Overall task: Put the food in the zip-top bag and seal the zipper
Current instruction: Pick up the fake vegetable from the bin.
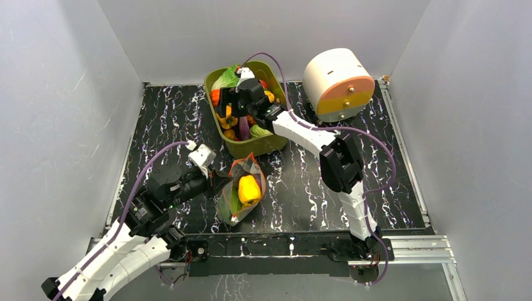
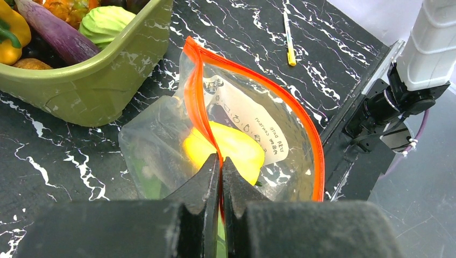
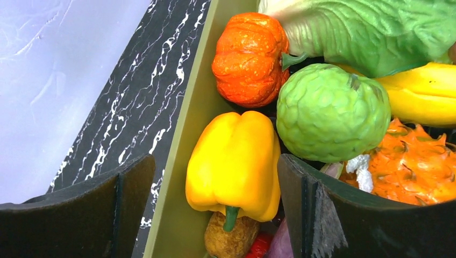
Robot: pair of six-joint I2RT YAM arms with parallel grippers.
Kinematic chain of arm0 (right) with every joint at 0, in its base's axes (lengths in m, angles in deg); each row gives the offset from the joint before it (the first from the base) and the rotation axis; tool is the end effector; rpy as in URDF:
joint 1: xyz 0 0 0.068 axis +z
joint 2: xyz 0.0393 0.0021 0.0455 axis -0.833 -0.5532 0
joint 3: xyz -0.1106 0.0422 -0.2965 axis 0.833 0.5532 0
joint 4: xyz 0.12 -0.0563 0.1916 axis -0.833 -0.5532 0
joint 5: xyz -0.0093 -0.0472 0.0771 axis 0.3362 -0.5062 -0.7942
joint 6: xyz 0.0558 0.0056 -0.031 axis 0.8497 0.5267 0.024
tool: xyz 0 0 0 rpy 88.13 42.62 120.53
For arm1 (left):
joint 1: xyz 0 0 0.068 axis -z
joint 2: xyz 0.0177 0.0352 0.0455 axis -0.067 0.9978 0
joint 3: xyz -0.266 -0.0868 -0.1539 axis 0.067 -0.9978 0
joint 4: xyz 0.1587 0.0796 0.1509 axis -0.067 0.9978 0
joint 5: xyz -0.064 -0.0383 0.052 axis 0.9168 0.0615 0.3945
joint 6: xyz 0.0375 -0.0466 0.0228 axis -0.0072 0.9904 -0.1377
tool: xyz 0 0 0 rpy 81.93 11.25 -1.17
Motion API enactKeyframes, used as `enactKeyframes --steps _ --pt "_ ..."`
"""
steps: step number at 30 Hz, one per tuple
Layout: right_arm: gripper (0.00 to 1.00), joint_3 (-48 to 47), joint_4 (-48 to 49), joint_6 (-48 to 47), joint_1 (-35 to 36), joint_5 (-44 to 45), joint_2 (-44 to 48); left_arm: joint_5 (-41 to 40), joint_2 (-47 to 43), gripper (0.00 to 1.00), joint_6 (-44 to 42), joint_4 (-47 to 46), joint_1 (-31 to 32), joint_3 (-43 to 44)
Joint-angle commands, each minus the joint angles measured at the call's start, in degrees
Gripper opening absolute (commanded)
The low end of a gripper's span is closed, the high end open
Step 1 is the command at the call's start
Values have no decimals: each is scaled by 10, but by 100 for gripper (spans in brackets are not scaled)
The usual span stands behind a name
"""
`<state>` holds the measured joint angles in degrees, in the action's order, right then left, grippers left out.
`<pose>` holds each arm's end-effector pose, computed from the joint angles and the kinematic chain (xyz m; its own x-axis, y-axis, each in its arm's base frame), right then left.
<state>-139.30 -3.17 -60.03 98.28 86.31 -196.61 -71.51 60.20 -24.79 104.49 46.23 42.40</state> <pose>0.3962 0.3568 0.3297 -0.5513 0.0677 -0.8316 -0.4995 0.7716 0.3939 0.0496 -0.0568 0.3467 -0.2521 -0.0026 -0.9677 0.7568 0.6226 -0.1988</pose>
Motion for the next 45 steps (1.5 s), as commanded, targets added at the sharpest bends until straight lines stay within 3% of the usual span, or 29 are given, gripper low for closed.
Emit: enactKeyframes --steps 1,9,17,18,19,21,34,43,45 --pt "83 19 68 55 -3 10 3 5 -1 0 -7 -6 1 -1" --pt "75 30 62 91 -3 2 -11 4 4 0 -11 -1 1 1" --pt "59 32 58 96 -5 -14 -16 -10 -4 0 -9 -3 1 -2" --pt "59 36 55 94 -5 -12 -12 -10 -3 0 -10 -4 2 -1" --pt "68 58 59 94 -7 -9 -1 -10 4 0 -12 -1 1 3" --pt "74 72 68 91 -10 -33 3 -11 6 0 -11 2 1 3" --pt "75 75 87 110 -14 -111 -7 -27 -10 0 -4 5 1 -1" --pt "45 99 107 106 -20 -132 22 -37 -19 0 -4 7 1 -1" --pt "43 107 110 103 -23 -132 33 -41 -19 0 -3 8 1 -2"
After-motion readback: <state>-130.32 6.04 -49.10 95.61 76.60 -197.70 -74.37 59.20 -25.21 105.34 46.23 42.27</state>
